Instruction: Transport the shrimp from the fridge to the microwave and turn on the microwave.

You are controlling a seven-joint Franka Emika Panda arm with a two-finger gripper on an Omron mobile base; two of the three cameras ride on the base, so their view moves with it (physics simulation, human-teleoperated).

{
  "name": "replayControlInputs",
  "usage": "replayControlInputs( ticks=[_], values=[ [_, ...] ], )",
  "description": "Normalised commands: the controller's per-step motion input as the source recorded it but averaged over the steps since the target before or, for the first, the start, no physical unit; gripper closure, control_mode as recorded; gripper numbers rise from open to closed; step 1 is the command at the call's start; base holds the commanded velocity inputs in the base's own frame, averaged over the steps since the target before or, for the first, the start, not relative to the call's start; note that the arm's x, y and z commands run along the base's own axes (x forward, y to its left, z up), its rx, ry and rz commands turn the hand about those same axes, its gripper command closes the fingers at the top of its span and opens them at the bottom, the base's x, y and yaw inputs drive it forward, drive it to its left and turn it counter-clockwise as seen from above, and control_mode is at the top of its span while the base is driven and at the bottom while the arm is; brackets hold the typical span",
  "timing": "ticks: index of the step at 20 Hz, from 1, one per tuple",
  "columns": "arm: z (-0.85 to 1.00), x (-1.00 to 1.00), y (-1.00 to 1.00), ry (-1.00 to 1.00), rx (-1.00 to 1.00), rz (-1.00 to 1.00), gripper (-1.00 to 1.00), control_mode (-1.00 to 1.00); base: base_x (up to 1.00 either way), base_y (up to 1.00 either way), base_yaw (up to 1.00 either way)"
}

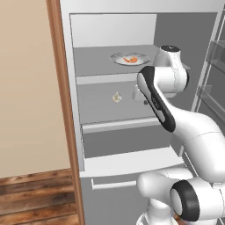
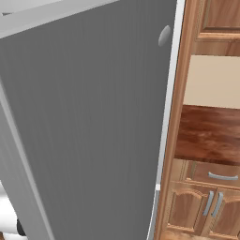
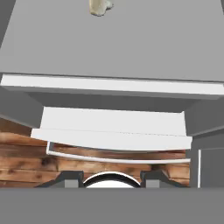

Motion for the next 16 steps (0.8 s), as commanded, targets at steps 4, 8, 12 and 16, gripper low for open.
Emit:
replayControlInputs(
  ticks=[4,8,12,16],
  values=[
    [0.00,-0.10,0.00,-0.07,0.00,0.00,-1.00,-1.00,0.00,0.00,0.00],
    [0.02,-0.20,0.00,-0.23,0.00,0.00,-1.00,-1.00,0.00,0.00,0.00],
    [0.16,-0.14,0.00,-0.36,0.00,-0.03,-1.00,-1.00,0.00,0.00,0.00],
    [0.26,-0.07,0.00,-0.39,0.02,-0.07,-1.00,-1.00,0.00,0.00,0.00]
  ],
)
